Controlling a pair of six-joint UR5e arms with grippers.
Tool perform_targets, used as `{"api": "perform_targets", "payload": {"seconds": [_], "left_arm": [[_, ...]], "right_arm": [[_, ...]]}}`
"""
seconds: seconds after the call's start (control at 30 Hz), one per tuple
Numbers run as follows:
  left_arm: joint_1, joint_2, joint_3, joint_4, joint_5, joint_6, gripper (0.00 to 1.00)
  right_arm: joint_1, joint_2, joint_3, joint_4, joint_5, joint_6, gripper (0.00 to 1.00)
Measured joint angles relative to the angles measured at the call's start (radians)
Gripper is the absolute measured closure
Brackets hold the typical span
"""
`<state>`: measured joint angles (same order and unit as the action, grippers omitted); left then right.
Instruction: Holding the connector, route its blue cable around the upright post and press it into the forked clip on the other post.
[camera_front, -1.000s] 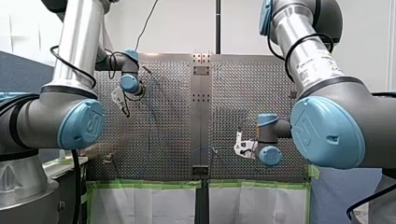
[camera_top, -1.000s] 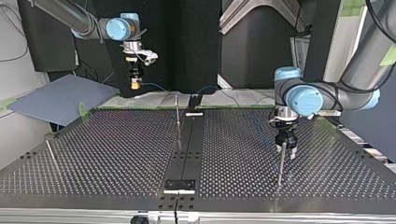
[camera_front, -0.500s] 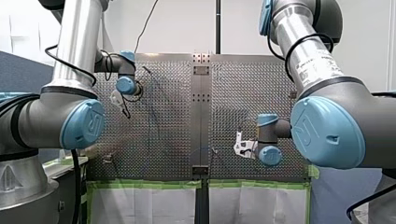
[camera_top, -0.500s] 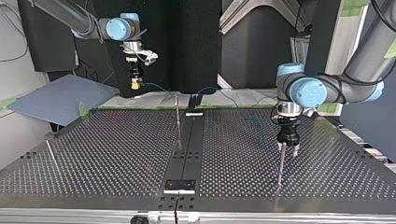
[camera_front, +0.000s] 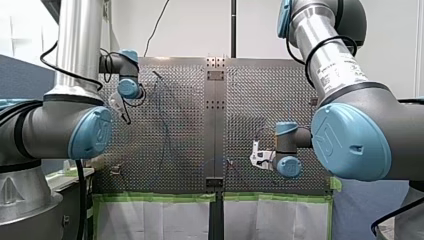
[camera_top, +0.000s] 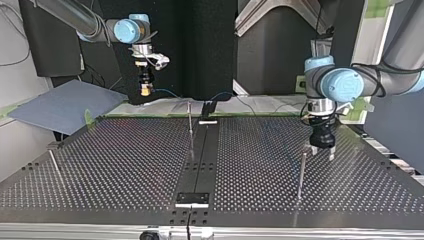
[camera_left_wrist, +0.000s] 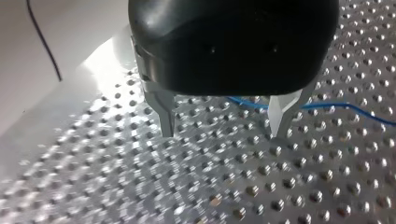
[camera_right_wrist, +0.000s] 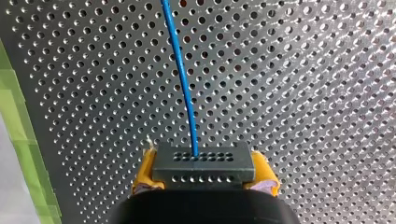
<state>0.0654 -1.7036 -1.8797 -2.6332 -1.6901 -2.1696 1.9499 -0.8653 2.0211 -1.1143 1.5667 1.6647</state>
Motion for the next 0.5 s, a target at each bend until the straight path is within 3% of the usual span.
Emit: {"api": "perform_targets", "payload": {"seconds": [0.33,0.5], "left_arm": [[0.009,0.093,-0.091,-0.078,-0.092,0.093,0.01],[0.003,0.134,-0.086,-0.118,-0.133,0.134,0.01]], "right_arm": [[0.002,0.000,0.000,-0.004,-0.006,0.001,1.00],[0.003,0.000,0.000,-0.004,-0.006,0.003,1.00]]}}
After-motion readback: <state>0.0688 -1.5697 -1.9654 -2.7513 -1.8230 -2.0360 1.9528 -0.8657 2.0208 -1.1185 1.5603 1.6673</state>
